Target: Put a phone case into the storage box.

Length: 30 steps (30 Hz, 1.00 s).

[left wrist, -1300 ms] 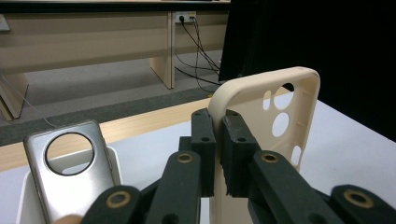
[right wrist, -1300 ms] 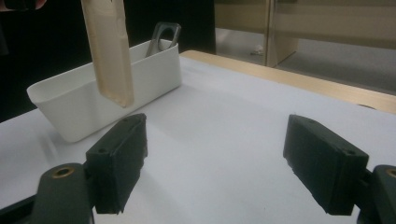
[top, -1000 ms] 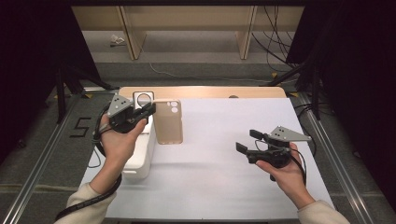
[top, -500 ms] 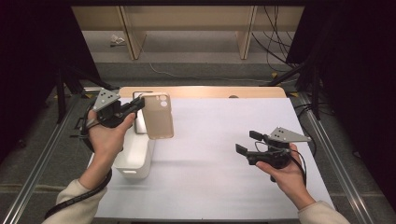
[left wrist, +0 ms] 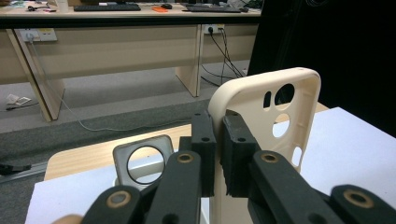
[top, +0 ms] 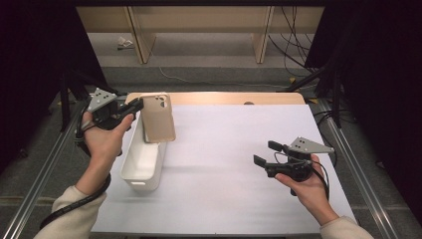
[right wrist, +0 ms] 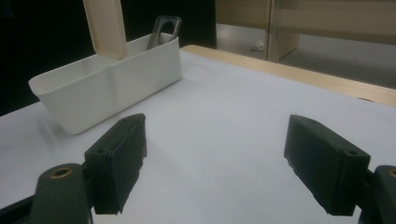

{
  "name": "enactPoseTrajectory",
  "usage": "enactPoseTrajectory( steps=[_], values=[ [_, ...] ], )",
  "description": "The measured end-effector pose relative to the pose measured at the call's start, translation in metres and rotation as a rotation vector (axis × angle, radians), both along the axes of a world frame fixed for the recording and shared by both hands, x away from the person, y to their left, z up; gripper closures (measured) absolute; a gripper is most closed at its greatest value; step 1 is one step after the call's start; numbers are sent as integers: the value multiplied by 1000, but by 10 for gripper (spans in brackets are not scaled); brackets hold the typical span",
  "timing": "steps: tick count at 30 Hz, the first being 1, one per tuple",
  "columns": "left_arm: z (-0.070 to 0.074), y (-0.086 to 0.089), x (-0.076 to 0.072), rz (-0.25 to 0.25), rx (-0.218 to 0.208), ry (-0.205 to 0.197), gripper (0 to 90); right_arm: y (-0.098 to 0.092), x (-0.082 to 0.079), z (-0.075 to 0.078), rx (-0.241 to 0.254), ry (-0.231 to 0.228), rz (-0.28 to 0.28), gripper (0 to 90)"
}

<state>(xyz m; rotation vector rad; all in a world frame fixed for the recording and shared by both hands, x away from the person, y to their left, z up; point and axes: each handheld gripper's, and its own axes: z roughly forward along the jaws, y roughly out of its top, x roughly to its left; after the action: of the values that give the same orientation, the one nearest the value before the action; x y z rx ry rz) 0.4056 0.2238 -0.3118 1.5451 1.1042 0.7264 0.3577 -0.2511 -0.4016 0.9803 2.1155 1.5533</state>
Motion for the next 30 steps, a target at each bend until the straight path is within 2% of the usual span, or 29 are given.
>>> enactPoseTrajectory(
  steps=[19,24,30],
  values=[
    [-2,15,12,7,4,6,842,-5,-1,-1,3,6,-13,221],
    [-2,23,19,16,7,11,842,-6,-1,-1,4,8,-14,221],
    [-7,35,33,20,35,20,842,-7,-1,-2,3,7,-17,221]
  ],
)
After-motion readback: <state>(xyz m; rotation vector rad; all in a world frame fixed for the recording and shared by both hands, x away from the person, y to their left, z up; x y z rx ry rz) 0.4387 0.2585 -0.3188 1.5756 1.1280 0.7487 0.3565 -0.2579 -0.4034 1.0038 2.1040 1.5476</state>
